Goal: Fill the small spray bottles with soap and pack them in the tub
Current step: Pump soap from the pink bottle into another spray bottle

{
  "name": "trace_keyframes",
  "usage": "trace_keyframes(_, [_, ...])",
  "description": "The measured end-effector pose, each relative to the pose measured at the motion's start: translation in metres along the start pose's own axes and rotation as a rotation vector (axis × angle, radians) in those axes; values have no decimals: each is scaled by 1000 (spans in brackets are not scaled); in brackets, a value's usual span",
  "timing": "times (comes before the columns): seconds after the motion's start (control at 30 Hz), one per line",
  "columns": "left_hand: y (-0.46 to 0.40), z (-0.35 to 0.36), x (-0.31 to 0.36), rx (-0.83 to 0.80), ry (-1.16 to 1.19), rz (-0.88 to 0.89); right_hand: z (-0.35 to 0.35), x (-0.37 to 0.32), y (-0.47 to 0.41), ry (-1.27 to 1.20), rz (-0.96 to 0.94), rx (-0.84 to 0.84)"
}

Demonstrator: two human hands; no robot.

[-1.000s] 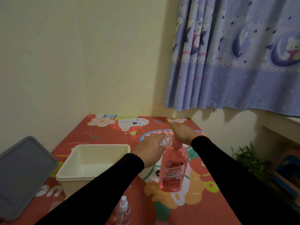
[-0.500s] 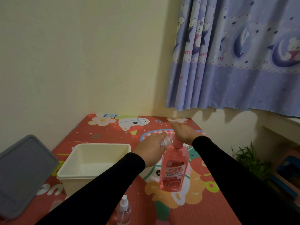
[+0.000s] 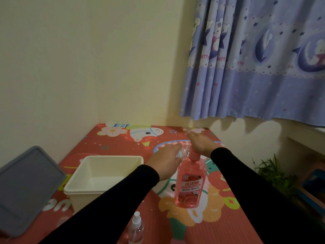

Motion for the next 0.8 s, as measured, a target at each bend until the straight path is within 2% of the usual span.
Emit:
trace_keyframes(0.27, [-5,-15,3,30,-14,16,-20,-7,1,-71,23,48])
trace_keyframes(0.5, [-1,5,-2,-8,-4,-7,4,4,-1,68,24,-29])
trace_keyframes(0.8, [-8,-12,3,12,-47,28,-21,-10,6,-30,20,68])
Point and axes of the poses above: each hand's wrist, its own y-axis away from the middle knuckle, its own z-axis out of the palm, x = y × z, the point moved 9 cm from there along -y, towards the middle knuckle, and after that the axes turned 5 degrees about -y, right-handed, at the moved point
